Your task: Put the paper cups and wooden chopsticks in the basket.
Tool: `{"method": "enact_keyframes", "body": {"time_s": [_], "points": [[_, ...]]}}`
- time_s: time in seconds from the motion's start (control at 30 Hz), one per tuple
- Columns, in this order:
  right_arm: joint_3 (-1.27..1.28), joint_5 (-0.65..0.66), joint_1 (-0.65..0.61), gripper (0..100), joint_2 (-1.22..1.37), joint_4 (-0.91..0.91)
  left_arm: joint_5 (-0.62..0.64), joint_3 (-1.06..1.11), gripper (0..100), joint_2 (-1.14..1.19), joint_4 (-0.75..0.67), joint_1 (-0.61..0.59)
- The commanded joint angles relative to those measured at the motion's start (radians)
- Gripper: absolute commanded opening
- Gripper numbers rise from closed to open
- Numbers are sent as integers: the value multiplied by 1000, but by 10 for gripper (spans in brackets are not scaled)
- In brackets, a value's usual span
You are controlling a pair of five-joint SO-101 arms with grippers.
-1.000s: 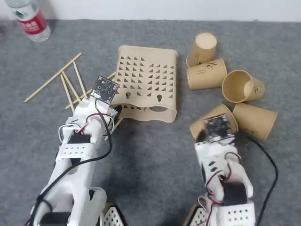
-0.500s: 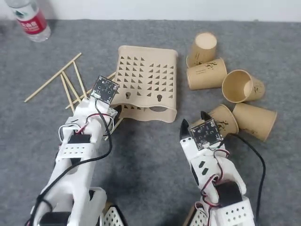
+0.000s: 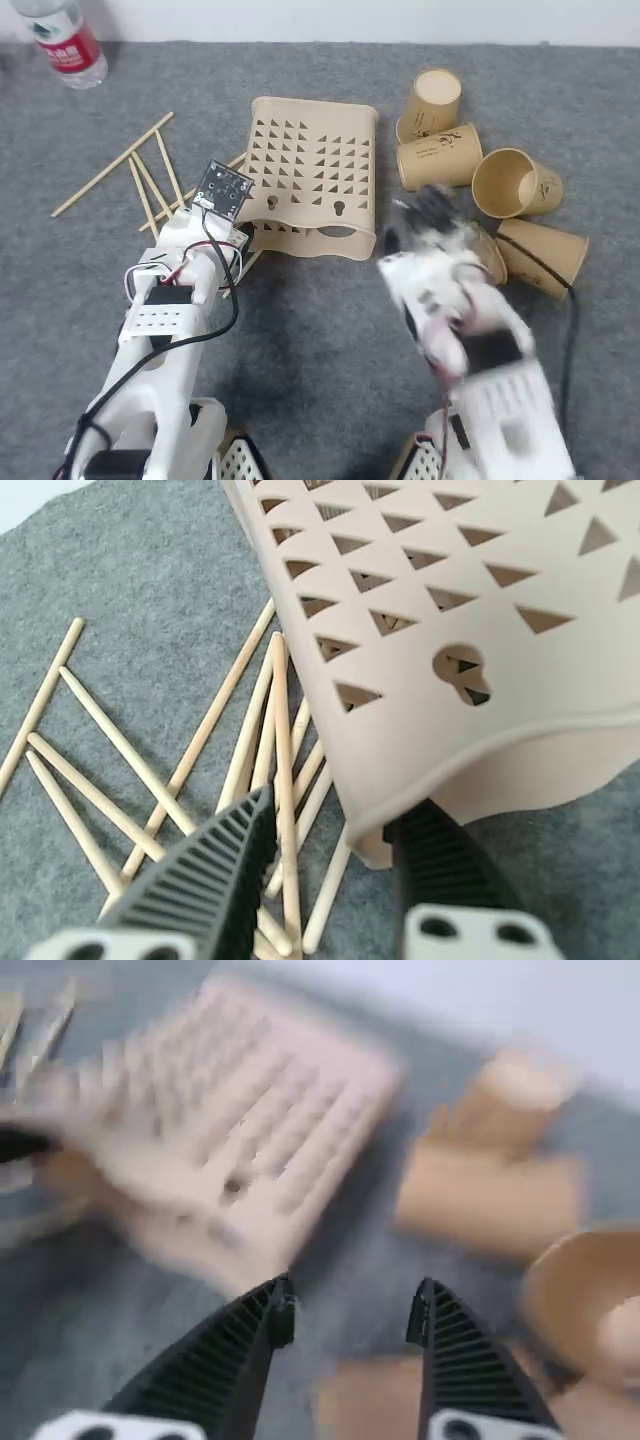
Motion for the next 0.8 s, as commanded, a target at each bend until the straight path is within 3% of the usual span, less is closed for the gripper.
{"method": "enact_keyframes", "body": {"time_s": [0.0, 0.47, 0.77], "points": [[-11, -5, -48, 202, 209, -131, 12, -4, 167, 0, -26, 2], [124, -3, -42, 202, 285, -394, 12, -4, 167, 0, -26, 6], [49, 35, -41, 202, 581, -527, 12, -4, 167, 0, -28, 6]]}}
